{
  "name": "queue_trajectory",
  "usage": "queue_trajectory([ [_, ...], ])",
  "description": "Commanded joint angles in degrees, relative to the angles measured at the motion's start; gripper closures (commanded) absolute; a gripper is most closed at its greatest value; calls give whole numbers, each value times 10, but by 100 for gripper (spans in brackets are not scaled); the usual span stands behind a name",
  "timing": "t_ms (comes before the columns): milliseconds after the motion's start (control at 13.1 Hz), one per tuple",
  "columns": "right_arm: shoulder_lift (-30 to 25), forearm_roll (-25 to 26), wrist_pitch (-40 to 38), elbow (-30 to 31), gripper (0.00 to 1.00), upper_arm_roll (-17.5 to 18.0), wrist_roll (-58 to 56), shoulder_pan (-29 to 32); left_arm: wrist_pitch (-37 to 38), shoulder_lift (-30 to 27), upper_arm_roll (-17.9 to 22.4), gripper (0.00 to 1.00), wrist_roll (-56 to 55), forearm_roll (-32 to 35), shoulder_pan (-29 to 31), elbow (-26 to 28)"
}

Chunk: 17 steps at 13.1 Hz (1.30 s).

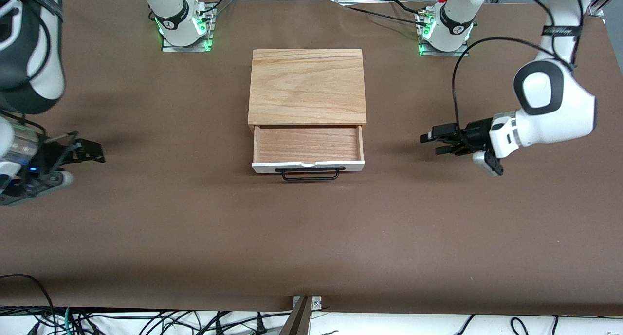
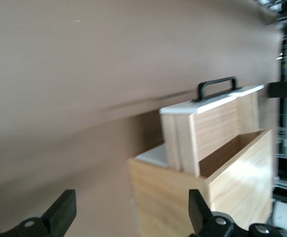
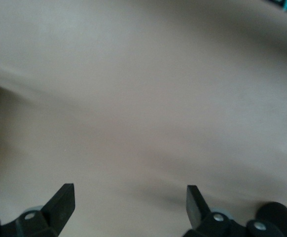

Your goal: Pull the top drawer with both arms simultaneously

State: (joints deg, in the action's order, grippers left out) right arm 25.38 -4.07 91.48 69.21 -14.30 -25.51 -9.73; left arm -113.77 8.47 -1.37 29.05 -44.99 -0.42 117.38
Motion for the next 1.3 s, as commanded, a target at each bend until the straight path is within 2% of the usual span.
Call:
queue_trajectory([
  [0, -32, 0, -40, -20, 0, -6, 10, 0, 26, -78, -21, 0, -64, 104, 30, 37],
  [152, -78, -2, -61, 29, 0, -7, 99, 0, 62, -113, -21, 0, -91, 181, 41, 35],
  [457, -173, 4, 0, 159, 0, -3, 131, -4, 130, -164, -19, 0, -125, 319, 48, 17],
  [610, -206, 5, 15, 202, 0, 1, 160, -4, 167, -173, -19, 0, -142, 385, 48, -12],
  [762, -224, 3, 1, 220, 0, 2, 199, -2, 213, -181, -21, 0, -145, 428, 48, -43],
  [838, -241, 9, -2, 235, 0, 19, 201, 1, 231, -183, -20, 0, -145, 444, 48, -59],
  [990, -252, 15, -5, 246, 0, 87, 228, 70, 249, -189, -21, 0, -150, 487, 48, -86],
  [1067, -254, 19, -5, 248, 0, 106, 232, 87, 250, -193, -22, 0, -147, 521, 48, -96],
  [1219, -256, 32, -2, 253, 0, 106, 232, 89, 245, -194, -14, 0, -144, 527, 57, -103],
])
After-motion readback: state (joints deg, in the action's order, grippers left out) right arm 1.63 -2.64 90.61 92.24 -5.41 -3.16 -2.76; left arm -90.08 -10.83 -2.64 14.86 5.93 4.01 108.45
